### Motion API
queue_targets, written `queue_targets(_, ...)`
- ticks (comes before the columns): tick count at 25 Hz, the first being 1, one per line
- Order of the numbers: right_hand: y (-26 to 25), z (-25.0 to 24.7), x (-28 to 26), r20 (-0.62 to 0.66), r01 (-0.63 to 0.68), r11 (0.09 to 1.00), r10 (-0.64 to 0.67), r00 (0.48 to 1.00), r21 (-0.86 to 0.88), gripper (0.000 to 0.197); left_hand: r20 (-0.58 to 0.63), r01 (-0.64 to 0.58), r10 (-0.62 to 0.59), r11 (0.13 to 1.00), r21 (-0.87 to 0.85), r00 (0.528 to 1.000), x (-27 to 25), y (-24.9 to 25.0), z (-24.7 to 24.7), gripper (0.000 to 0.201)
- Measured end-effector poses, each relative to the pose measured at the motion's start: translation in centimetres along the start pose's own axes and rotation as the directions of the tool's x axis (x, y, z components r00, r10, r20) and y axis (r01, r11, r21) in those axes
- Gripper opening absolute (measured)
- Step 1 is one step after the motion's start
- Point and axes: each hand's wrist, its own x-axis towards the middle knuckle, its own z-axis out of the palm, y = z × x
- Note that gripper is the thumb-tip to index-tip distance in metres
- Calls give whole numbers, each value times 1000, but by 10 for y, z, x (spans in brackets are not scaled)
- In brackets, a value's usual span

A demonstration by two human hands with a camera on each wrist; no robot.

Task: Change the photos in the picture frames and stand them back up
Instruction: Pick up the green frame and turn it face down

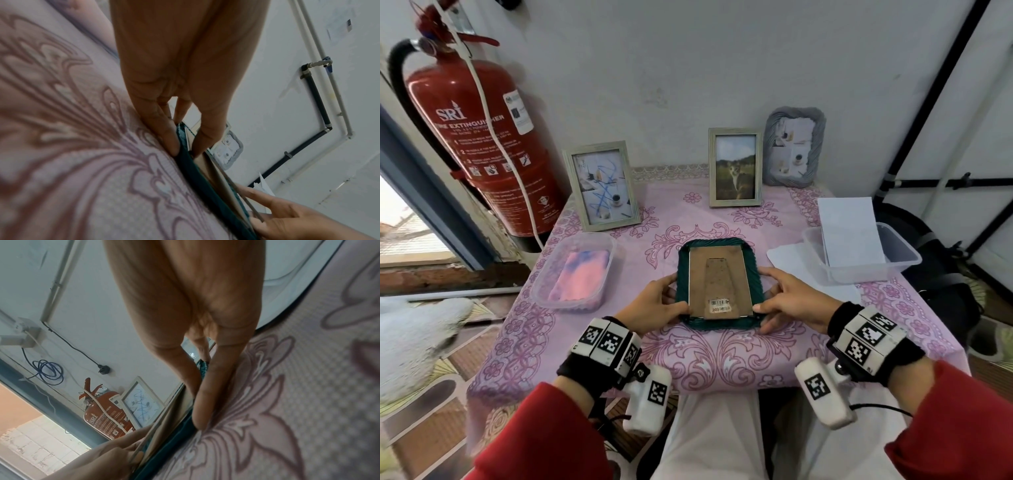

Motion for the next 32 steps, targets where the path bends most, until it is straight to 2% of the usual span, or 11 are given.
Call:
queue_targets(8, 0, 2, -2, -9, -2, 1000, 2, 1000, 18, 81, 31, 86, -82, 988, -129, 996, -7, 9, -2, 62)
queue_targets(10, 0, 4, -2, -33, 5, 1000, -5, 999, -15, 78, -17, 119, -122, 984, -132, 992, -6, 8, -1, 60)
queue_targets(13, 3, 7, -5, -77, 75, 991, -84, 994, -110, 67, -133, 178, -213, 956, -232, 968, -3, 8, 1, 48)
queue_targets(14, 5, 6, -5, -84, 101, 986, -113, 990, -129, 61, -185, 164, -207, 961, -221, 961, -2, 8, 3, 41)
queue_targets(15, 6, 6, -6, -88, 124, 981, -138, 987, -149, 56, -255, 139, -170, 981, -136, 952, 0, 8, 6, 34)
queue_targets(17, 10, 5, -7, -93, 162, 970, -182, 979, -182, 48, -361, 107, -43, 981, 159, 932, 2, 10, 13, 18)
queue_targets(18, 11, 5, -6, -101, 178, 965, -200, 975, -192, 45, -368, 103, 5, 957, 273, 930, 2, 13, 17, 15)
queue_targets(20, 14, 5, -5, -118, 198, 958, -225, 967, -205, 43, -363, 132, 13, 920, 370, 932, 0, 16, 25, 21)
queue_targets(27, 20, 4, -1, -142, 227, 959, -252, 957, -169, 40, -413, 176, -42, 940, 292, 910, -3, 24, 39, 32)
queue_targets(32, 20, 6, -1, -158, 240, 948, -275, 948, -206, 34, -427, 128, -37, 974, 188, 904, -2, 23, 38, 26)
